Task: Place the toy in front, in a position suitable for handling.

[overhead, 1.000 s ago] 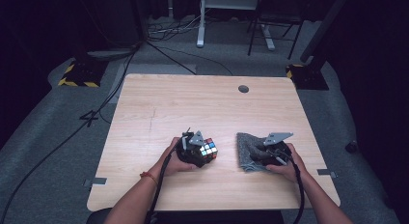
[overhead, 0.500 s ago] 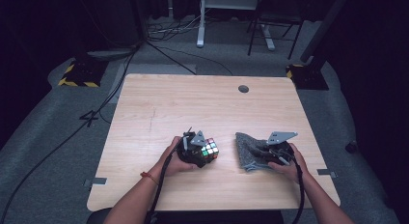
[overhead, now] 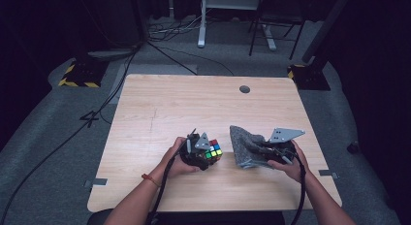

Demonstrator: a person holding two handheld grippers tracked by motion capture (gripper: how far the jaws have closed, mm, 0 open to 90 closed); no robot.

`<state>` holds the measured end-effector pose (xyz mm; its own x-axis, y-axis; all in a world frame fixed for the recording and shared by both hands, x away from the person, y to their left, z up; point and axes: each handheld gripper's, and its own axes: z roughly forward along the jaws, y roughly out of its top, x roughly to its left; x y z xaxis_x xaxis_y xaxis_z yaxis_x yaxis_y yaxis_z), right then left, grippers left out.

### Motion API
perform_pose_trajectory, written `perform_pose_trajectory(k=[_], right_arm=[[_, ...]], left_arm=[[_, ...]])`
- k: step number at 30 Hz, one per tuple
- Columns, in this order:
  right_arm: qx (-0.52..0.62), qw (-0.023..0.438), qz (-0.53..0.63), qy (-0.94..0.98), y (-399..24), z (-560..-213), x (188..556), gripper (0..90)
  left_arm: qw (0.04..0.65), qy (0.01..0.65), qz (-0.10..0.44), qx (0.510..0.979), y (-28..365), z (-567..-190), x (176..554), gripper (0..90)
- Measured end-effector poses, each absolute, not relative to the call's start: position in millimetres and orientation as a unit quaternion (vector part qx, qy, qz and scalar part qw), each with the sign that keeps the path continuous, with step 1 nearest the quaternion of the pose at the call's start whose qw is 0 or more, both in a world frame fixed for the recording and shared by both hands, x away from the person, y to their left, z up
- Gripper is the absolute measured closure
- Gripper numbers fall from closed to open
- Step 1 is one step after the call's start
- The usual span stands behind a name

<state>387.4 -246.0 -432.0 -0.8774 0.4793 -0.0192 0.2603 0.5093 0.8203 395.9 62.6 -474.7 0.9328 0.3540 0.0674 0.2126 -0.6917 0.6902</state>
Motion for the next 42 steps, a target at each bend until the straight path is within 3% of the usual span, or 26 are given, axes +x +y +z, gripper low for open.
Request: perform_pose_trajectory(k=[21, 31, 42], right_arm=[[0.140, 0.082, 0.433, 0.887, -165, -423, 379, 77.6], [0.174, 0.132, 0.407, 0.887, -177, -430, 388, 77.9], [0.177, 0.131, 0.427, 0.877, -190, -423, 385, 78.1]], left_arm=[[0.337, 0.120, 0.112, 0.927, 38, -470, 380, 33.8], [0.339, 0.120, 0.103, 0.927, 40, -469, 378, 33.9], [0.341, 0.115, 0.107, 0.927, 40, -465, 378, 33.9]])
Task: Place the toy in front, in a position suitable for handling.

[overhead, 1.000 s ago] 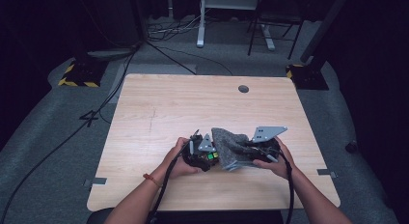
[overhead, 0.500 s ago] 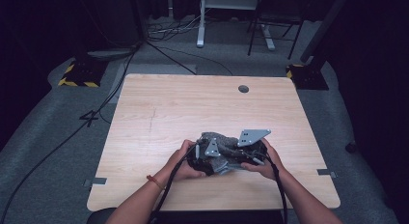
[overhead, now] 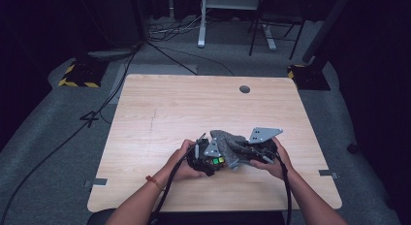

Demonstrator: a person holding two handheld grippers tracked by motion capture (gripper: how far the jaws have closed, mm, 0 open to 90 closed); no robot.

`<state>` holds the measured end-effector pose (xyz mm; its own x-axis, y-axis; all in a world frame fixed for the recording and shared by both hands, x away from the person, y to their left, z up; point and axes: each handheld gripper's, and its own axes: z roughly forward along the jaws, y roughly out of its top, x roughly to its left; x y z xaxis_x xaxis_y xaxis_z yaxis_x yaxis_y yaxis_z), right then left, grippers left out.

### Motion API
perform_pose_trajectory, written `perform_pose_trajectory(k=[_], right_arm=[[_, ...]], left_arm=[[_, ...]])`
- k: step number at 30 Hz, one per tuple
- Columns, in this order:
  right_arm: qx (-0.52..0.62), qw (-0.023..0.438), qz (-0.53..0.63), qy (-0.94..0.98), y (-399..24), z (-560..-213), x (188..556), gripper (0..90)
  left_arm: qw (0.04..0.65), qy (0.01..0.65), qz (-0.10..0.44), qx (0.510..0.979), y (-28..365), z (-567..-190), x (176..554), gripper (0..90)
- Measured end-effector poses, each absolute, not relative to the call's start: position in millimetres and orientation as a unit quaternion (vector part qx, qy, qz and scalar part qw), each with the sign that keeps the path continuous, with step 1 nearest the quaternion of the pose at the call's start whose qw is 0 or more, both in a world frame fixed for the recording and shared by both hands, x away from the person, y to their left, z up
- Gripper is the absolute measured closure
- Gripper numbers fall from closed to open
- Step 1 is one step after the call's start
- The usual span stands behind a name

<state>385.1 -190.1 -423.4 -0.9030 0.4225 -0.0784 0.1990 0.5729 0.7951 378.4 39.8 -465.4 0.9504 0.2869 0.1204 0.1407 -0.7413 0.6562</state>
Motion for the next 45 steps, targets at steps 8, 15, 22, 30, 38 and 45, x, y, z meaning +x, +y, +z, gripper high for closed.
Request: perform_pose_trajectory(k=[8, 15, 22, 30, 38, 45], right_arm=[[0.134, 0.107, 0.442, 0.880, -165, -417, 371, 78.1], [0.144, 0.143, 0.431, 0.879, -163, -417, 376, 78.1], [0.179, 0.159, 0.417, 0.877, -175, -424, 398, 78.1], [0.199, 0.161, 0.415, 0.873, -179, -425, 413, 78.2], [0.205, 0.160, 0.427, 0.866, -183, -427, 410, 78.1], [0.206, 0.158, 0.412, 0.874, -186, -436, 410, 78.1]], left_arm=[[0.346, 0.119, 0.109, 0.924, 37, -465, 380, 33.9], [0.352, 0.131, 0.119, 0.919, 41, -462, 385, 33.9], [0.348, 0.131, 0.117, 0.921, 41, -462, 398, 33.9], [0.358, 0.143, 0.109, 0.916, 35, -464, 415, 33.9], [0.373, 0.148, 0.110, 0.909, 42, -461, 410, 33.9], [0.392, 0.146, 0.115, 0.901, 47, -452, 405, 33.9]])
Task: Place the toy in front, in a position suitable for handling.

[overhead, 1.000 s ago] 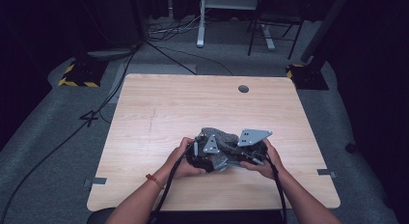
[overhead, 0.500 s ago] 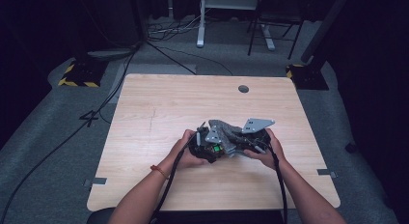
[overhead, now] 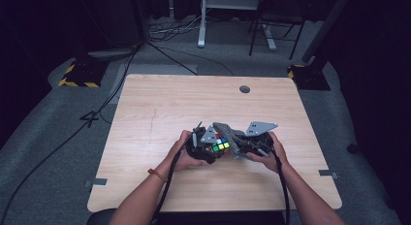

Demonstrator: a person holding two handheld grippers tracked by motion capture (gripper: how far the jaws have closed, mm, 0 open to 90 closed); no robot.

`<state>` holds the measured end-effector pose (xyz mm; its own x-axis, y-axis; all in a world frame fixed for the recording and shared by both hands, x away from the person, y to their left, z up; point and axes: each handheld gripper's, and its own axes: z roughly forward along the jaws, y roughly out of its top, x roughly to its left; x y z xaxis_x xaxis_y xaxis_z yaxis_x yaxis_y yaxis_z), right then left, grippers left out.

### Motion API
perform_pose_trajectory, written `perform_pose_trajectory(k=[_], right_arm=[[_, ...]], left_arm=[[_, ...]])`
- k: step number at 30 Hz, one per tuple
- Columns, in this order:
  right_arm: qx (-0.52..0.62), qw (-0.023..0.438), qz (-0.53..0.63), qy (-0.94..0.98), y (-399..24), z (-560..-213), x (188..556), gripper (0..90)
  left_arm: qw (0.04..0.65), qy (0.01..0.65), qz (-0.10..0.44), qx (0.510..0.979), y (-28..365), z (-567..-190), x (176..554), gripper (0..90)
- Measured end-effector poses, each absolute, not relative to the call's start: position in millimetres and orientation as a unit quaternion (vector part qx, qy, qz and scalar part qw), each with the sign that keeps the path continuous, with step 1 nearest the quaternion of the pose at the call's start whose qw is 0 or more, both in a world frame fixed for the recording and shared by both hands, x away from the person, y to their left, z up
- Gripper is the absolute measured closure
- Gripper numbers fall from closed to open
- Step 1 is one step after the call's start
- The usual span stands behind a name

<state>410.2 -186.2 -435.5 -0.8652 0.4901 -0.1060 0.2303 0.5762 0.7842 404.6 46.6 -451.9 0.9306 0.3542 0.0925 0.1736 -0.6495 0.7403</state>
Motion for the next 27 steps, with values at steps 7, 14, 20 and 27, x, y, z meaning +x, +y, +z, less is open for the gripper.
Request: perform_pose_trajectory(k=[7, 14, 20, 27], right_arm=[[0.202, 0.126, 0.429, 0.871, -188, -438, 406, 78.6], [0.198, 0.110, 0.449, 0.864, -193, -435, 404, 79.3], [0.186, 0.103, 0.472, 0.855, -192, -429, 397, 79.4], [0.166, 0.115, 0.481, 0.853, -184, -421, 387, 79.5]], left_arm=[[0.401, 0.142, 0.107, 0.899, 44, -452, 401, 33.9], [0.402, 0.135, 0.107, 0.899, 43, -452, 398, 33.8], [0.385, 0.130, 0.113, 0.907, 40, -456, 396, 33.5], [0.373, 0.125, 0.117, 0.912, 36, -458, 395, 33.2]])
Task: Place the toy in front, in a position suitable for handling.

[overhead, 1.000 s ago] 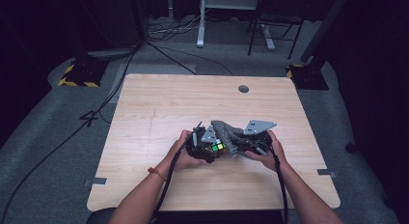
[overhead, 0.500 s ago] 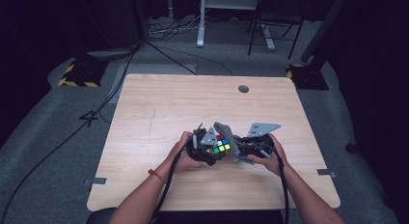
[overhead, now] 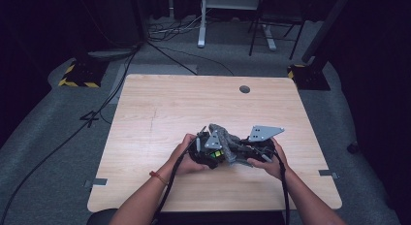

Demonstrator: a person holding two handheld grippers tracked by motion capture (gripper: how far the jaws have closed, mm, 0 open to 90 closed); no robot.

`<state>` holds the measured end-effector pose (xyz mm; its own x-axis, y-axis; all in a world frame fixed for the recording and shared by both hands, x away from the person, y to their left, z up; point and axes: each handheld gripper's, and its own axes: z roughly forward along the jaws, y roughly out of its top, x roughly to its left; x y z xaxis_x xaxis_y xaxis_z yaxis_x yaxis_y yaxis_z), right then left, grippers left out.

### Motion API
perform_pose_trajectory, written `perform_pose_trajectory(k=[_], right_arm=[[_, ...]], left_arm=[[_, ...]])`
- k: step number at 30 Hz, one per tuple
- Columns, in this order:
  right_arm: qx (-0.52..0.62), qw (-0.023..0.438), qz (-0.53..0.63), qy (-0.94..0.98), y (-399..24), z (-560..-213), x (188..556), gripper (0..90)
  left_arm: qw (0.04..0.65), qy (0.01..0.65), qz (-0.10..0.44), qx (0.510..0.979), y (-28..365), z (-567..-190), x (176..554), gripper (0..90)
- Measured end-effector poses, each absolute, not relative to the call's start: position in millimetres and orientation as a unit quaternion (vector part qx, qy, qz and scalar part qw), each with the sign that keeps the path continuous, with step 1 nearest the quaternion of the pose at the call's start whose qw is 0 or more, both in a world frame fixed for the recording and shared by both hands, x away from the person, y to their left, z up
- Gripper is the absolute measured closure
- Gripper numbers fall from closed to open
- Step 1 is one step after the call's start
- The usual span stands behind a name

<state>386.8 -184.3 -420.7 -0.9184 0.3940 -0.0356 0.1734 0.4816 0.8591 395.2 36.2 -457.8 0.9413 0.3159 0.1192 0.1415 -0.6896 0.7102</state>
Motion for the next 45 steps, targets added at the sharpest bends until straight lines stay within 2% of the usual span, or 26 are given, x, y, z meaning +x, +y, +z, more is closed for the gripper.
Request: perform_pose_trajectory(k=[9, 12, 19, 26, 32, 38, 45], right_arm=[[0.164, 0.126, 0.469, 0.859, -180, -422, 386, 79.5], [0.169, 0.148, 0.448, 0.865, -183, -424, 390, 79.5], [0.185, 0.129, 0.429, 0.875, -191, -431, 398, 79.5], [0.164, 0.116, 0.451, 0.870, -189, -425, 390, 79.4], [0.147, 0.137, 0.468, 0.860, -179, -417, 378, 79.2], [0.171, 0.148, 0.454, 0.862, -183, -419, 385, 79.3], [0.186, 0.139, 0.436, 0.869, -189, -426, 394, 79.3]], left_arm=[[0.373, 0.133, 0.116, 0.911, 32, -461, 396, 33.4], [0.383, 0.135, 0.122, 0.905, 35, -456, 395, 33.5], [0.390, 0.139, 0.127, 0.902, 41, -449, 395, 33.5], [0.381, 0.137, 0.123, 0.906, 41, -451, 397, 33.6], [0.369, 0.119, 0.114, 0.915, 30, -457, 391, 33.6], [0.376, 0.114, 0.117, 0.912, 31, -451, 388, 33.6], [0.396, 0.124, 0.122, 0.902, 41, -441, 390, 33.5]])
